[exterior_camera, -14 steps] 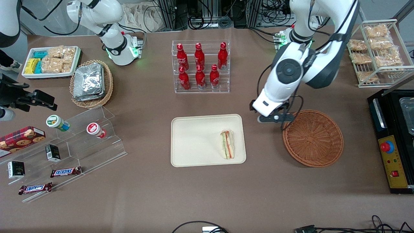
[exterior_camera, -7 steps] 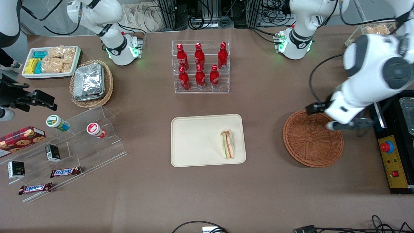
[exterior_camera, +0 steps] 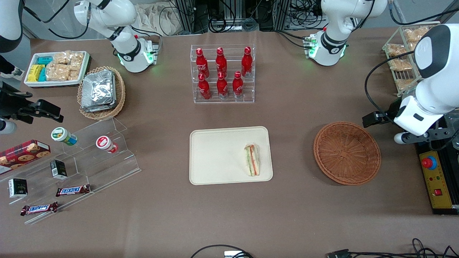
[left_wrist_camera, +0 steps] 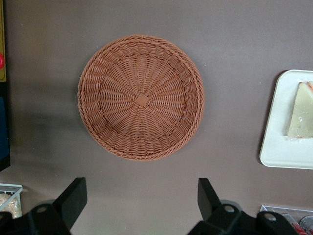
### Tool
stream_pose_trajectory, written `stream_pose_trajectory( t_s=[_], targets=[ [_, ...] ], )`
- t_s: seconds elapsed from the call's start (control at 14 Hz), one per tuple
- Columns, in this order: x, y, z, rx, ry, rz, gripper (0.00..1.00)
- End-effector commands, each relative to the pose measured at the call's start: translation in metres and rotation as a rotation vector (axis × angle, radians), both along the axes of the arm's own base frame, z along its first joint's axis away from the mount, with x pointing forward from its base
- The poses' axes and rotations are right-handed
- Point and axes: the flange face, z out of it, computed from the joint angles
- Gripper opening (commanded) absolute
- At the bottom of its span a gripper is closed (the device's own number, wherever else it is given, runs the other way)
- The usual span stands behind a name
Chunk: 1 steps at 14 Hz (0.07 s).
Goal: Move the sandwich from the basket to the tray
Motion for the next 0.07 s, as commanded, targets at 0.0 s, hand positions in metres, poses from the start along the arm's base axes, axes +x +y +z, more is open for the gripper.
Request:
stream_pose_trajectory(
  t_s=[0.0],
  targets=[
    [0.0145, -0.0041, 0.0079, 0.012, 0.014, 0.006, 1.0]
  ],
)
